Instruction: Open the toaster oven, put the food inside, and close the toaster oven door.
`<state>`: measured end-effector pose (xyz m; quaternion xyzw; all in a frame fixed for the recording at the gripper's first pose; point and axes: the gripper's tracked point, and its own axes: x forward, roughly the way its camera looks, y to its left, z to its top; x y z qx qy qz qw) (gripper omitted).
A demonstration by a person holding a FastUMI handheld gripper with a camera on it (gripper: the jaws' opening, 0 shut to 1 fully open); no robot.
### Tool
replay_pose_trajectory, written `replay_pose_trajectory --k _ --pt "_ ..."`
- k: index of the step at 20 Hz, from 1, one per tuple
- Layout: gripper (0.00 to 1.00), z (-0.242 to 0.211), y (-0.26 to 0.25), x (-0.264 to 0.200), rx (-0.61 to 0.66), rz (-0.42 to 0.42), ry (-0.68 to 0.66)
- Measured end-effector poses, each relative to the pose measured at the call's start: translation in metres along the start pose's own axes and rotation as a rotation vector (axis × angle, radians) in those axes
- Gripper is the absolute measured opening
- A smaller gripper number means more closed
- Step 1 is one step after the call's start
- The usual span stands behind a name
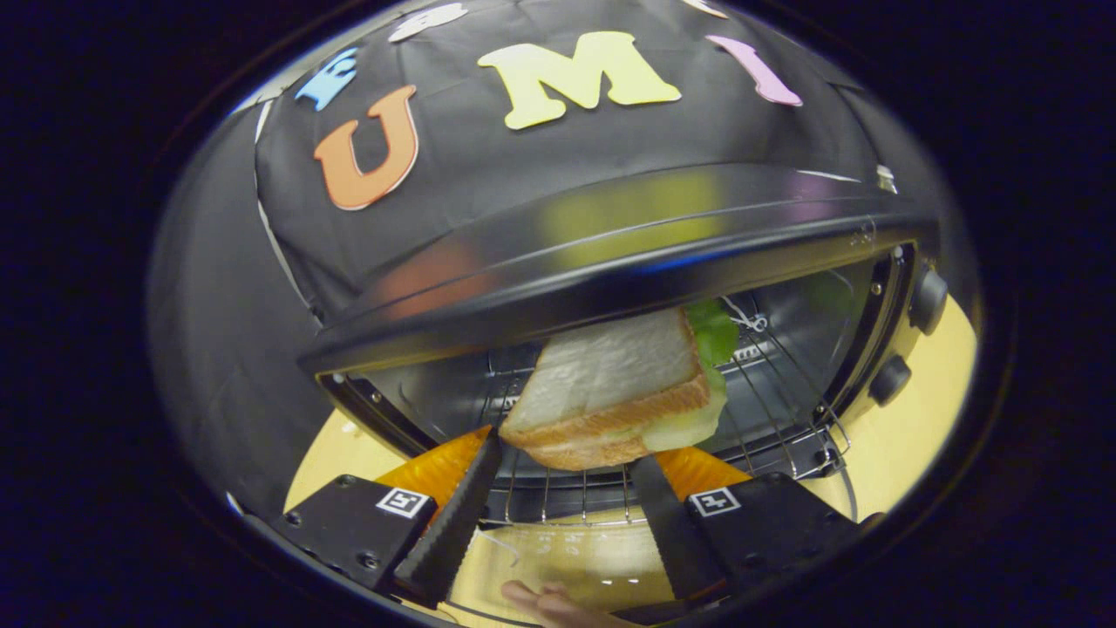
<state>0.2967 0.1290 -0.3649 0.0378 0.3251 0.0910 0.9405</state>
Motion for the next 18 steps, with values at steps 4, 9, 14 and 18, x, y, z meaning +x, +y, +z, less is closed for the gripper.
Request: replay_pose_trajectory --k 4,9,14,18 --pt "0.94 -0.016 0.001 -0.012 -0.119 -0.052 0.03" --pt "0.97 -0.035 -0.005 -0.036 -0.139 -0.095 0.048" --pt "0.92 -0.046 -0.008 -0.089 -0.092 -0.14 0.024" --pt "0.92 -0.065 -0.017 -0.13 -0.143 -0.172 0.043"
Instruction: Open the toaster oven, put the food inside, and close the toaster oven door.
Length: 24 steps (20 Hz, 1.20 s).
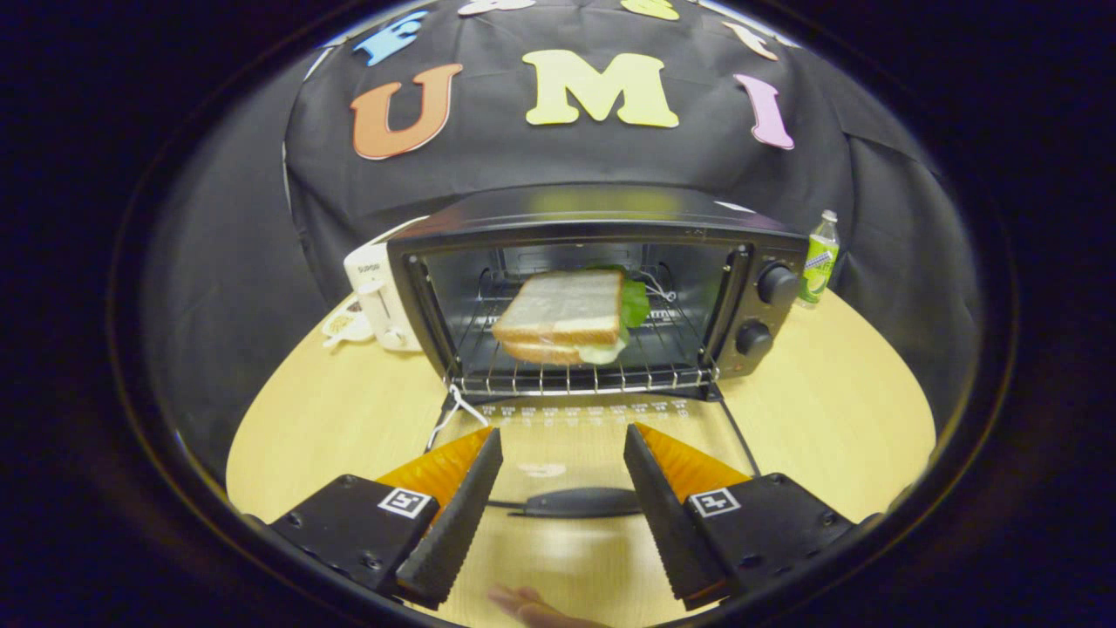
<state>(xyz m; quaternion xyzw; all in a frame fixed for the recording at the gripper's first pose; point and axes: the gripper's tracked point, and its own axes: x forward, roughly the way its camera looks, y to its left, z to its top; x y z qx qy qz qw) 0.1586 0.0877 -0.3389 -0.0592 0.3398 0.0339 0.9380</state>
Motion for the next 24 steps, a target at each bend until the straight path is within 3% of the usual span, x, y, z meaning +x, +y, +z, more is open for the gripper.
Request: replay_pose_trajectory --k 4,8,16,24 --pt "0.92 -0.034 -0.011 -0.012 0.005 -0.033 0.042" --pt "0.92 -0.062 -0.003 -0.011 0.017 -0.008 0.114" --pt "0.93 -0.085 -0.003 0.019 0.078 -0.006 0.188" --pt "0.93 -0.086 -0.003 0.018 0.063 -0.015 0.203"
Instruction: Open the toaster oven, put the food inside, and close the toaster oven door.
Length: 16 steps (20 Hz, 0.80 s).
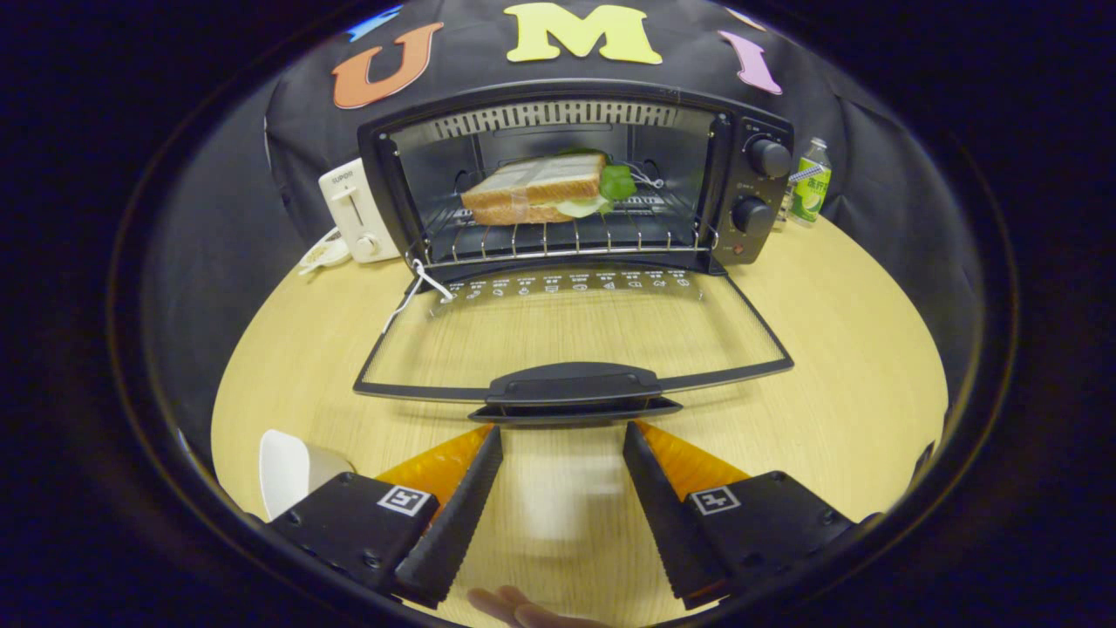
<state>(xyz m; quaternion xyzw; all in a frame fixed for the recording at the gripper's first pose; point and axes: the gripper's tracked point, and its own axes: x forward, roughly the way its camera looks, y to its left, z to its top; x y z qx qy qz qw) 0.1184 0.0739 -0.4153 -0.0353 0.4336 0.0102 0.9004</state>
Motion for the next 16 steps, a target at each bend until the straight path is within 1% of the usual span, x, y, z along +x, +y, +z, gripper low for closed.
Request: replay_pose_trajectory --k 3,5,10,13,16 --pt "0.93 0.007 -0.003 -0.008 -0.005 -0.02 -0.026" --pt "0.93 0.02 -0.007 -0.015 -0.006 -0.031 -0.077" --pt "0.93 0.023 -0.006 -0.019 -0.005 -0.024 -0.099" --pt "0.93 0.035 -0.005 -0.028 -0.004 -0.019 -0.153" --pt "0.93 0.048 -0.003 -0.035 -0.006 -0.033 -0.217"
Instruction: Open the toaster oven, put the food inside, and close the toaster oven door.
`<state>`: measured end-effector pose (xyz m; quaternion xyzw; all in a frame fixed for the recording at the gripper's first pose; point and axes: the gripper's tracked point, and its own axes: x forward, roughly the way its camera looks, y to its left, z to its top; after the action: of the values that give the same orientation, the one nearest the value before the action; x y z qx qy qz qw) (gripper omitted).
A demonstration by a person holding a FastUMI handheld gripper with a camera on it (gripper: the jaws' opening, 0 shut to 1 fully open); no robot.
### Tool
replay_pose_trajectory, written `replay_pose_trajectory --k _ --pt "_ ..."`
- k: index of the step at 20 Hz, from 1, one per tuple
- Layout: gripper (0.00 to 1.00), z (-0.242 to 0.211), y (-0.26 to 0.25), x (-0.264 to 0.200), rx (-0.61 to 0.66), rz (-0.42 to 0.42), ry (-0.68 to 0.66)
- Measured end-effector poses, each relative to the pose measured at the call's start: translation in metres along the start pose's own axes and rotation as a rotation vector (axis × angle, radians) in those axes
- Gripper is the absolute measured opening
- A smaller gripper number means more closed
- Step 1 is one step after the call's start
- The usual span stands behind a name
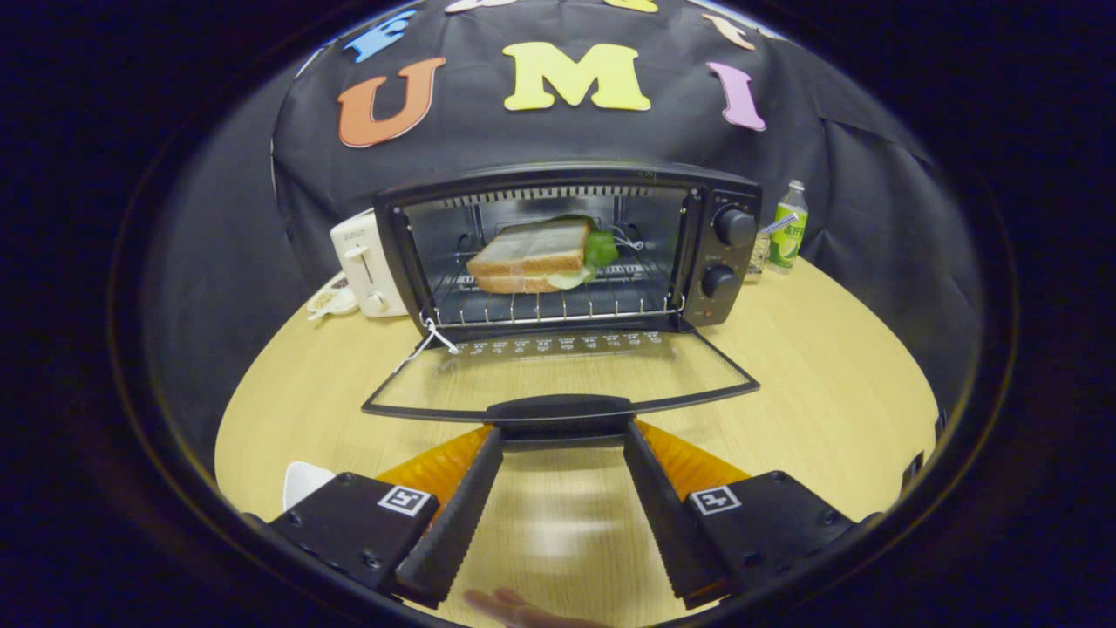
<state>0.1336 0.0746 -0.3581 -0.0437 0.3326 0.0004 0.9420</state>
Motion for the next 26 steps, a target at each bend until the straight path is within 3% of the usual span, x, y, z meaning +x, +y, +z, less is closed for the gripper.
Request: replay_pose_trajectory --k 13,20,26 --pt "0.93 0.071 0.006 -0.012 -0.006 0.017 -0.313" --pt "0.93 0.104 0.017 -0.01 -0.015 0.061 -0.392" --pt "0.93 0.12 0.026 -0.038 -0.03 0.088 -0.481"
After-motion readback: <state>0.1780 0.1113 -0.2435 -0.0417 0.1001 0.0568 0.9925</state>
